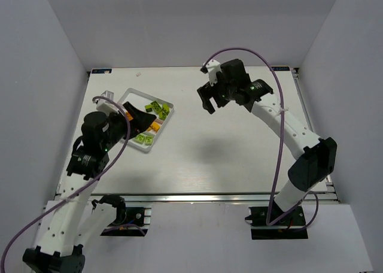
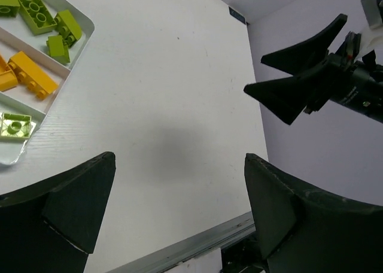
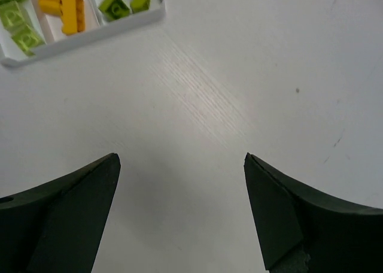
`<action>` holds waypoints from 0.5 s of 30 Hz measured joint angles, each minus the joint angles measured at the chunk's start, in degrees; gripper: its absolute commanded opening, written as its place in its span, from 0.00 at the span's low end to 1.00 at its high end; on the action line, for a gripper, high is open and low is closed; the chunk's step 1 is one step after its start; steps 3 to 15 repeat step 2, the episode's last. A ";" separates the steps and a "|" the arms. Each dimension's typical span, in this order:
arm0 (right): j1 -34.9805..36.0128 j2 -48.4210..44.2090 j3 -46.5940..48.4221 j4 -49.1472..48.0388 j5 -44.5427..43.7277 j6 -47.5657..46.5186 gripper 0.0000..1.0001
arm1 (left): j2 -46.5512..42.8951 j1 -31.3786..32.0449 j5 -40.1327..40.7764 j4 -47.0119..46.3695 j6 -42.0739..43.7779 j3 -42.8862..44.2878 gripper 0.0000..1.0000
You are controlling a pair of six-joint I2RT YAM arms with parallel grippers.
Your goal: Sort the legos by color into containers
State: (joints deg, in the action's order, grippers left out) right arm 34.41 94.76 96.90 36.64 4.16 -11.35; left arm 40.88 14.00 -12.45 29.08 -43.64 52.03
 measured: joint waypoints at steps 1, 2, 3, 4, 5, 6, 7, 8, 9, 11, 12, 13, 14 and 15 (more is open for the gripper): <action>-0.31 -0.42 -1.49 0.24 -0.37 0.09 0.89 | 1.38 0.00 -0.46 -0.98 0.55 0.02 0.98; -0.55 -0.76 -2.82 0.24 -0.70 0.20 0.89 | 2.69 0.00 -0.79 -1.70 1.07 0.07 0.98; -0.55 -0.76 -2.82 0.24 -0.70 0.20 0.89 | 2.69 0.00 -0.79 -1.70 1.07 0.07 0.98; -0.55 -0.76 -2.82 0.24 -0.70 0.20 0.89 | 2.69 0.00 -0.79 -1.70 1.07 0.07 0.98; -0.55 -0.76 -2.82 0.24 -0.70 0.20 0.89 | 2.69 0.00 -0.79 -1.70 1.07 0.07 0.98; -0.55 -0.76 -2.82 0.24 -0.70 0.20 0.89 | 2.69 0.00 -0.79 -1.70 1.07 0.07 0.98; -0.55 -0.76 -2.82 0.24 -0.70 0.20 0.89 | 2.69 0.00 -0.79 -1.70 1.07 0.07 0.98; -0.55 -0.76 -2.82 0.24 -0.70 0.20 0.89 | 2.69 0.00 -0.79 -1.70 1.07 0.07 0.98; -0.55 -0.76 -2.82 0.24 -0.70 0.20 0.89 | 2.69 0.00 -0.79 -1.70 1.07 0.07 0.98; -0.55 -0.76 -2.82 0.24 -0.70 0.20 0.89 | 2.69 0.00 -0.79 -1.70 1.07 0.07 0.98; -0.55 -0.76 -2.82 0.24 -0.70 0.20 0.89 | 2.69 0.00 -0.79 -1.70 1.07 0.07 0.98; -0.55 -0.76 -2.82 0.24 -0.70 0.20 0.89 | 2.69 0.00 -0.79 -1.70 1.07 0.07 0.98; -0.55 -0.76 -2.82 0.24 -0.70 0.20 0.89 | 2.69 0.00 -0.79 -1.70 1.07 0.07 0.98; -0.55 -0.76 -2.82 0.24 -0.70 0.20 0.89 | 2.69 0.00 -0.79 -1.70 1.07 0.07 0.98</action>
